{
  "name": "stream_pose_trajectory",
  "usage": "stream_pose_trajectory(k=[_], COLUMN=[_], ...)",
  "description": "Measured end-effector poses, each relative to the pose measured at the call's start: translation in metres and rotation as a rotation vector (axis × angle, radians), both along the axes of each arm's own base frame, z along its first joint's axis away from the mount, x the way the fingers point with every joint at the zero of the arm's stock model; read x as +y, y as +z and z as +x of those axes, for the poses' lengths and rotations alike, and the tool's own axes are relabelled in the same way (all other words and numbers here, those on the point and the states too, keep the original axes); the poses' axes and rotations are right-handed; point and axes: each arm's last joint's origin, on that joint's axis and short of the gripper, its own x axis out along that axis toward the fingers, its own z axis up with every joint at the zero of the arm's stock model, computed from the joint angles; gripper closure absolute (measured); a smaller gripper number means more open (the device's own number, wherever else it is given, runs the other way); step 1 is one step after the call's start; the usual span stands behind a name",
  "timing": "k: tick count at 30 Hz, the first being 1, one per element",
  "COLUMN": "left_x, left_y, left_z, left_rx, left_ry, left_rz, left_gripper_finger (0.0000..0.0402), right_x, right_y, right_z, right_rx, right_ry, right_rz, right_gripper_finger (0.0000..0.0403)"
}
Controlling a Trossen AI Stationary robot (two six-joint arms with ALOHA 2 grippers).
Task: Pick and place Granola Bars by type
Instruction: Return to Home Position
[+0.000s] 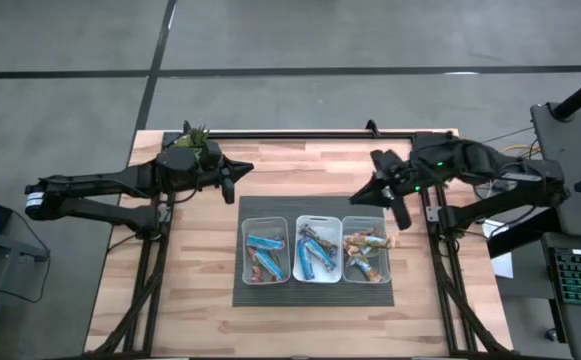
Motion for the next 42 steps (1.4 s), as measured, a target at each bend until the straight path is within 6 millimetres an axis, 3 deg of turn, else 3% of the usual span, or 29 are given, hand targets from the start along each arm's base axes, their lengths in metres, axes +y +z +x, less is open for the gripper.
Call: stream_pose_trajectory(k=[10, 15, 18, 24, 33, 42], left_x=[0.000, 0.000, -0.003, -0.011, -0.014, -0.017], left_y=[0.000, 0.000, 0.003, 0.014, 0.018, 0.013], left_z=[0.000, 0.000, 0.000, 0.002, -0.009, -0.038], left_rx=[0.000, -0.010, -0.025, -0.122, -0.129, -0.006], left_ry=[0.001, -0.001, -0.091, -0.341, -0.336, -0.244], left_rz=[-0.001, -0.027, -0.007, 0.091, 0.105, 0.113], left_gripper_finger=[0.0401, 0.0401, 0.0401, 0.0401, 0.0401, 0.0401], right_x=[0.000, -0.003, -0.004, -0.005, -0.005, -0.005], right_y=[0.011, 0.015, 0.013, -0.010, -0.077, -0.101], right_z=[-0.021, -0.034, -0.044, -0.055, -0.074, -0.107], right_rx=[-0.092, -0.132, -0.148, -0.306, -0.337, -0.415], right_ry=[0.036, -0.038, -0.061, -0.093, -0.112, -0.124], right_rz=[-0.112, -0.168, -0.190, -0.195, -0.102, -0.099], right_gripper_finger=[0.0394, 0.0394, 0.0394, 0.0394, 0.0394, 0.0394])
